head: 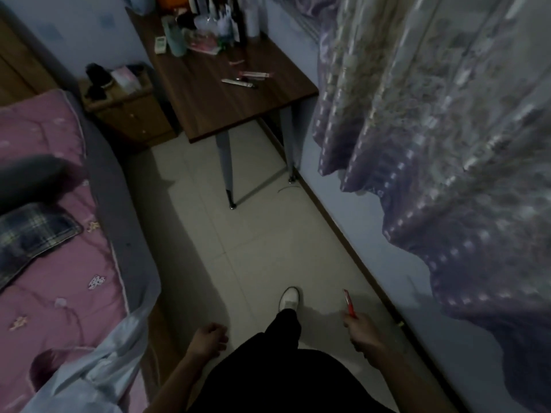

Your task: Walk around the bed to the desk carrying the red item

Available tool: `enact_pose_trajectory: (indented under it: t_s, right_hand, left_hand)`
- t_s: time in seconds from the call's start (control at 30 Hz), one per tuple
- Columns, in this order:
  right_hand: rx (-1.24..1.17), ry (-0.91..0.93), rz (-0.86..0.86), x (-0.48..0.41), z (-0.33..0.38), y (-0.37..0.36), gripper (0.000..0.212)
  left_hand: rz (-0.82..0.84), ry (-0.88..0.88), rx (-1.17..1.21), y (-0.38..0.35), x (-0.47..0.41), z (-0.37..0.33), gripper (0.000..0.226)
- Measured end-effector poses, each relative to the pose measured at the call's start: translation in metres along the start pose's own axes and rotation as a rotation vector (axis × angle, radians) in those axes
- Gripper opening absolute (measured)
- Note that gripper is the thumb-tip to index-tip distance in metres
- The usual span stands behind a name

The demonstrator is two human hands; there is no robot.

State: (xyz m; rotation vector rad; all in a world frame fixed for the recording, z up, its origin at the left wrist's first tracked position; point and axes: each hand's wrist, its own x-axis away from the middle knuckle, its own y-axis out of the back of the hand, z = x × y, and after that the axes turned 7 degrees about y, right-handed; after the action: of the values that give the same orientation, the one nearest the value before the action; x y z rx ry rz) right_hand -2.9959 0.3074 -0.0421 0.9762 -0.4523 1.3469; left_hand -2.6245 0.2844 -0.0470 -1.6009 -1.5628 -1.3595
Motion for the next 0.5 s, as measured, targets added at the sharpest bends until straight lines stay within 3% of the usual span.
enact_pose_trajectory:
  t_s: [0.27, 0.43, 0.5]
  right_hand:
    - [0.08, -0.078, -0.049, -0.071, 0.074, 0.041, 0.029]
    - [0.106, -0.062, -0.088, -0.11, 0.113, 0.062, 0.017]
    - [0.112, -0.099, -0.089, -0.128, 0.128, 0.071, 0.022]
  left_hand:
    - [0.02, -0.043, -0.01, -0.004, -0.04, -0.153, 0.013]
    - [0.057, -0.1, -0.041, -0.006, -0.066, -0.235, 0.015]
    - [0.064, -0.12, -0.04, -0.01, -0.077, -0.265, 0.016]
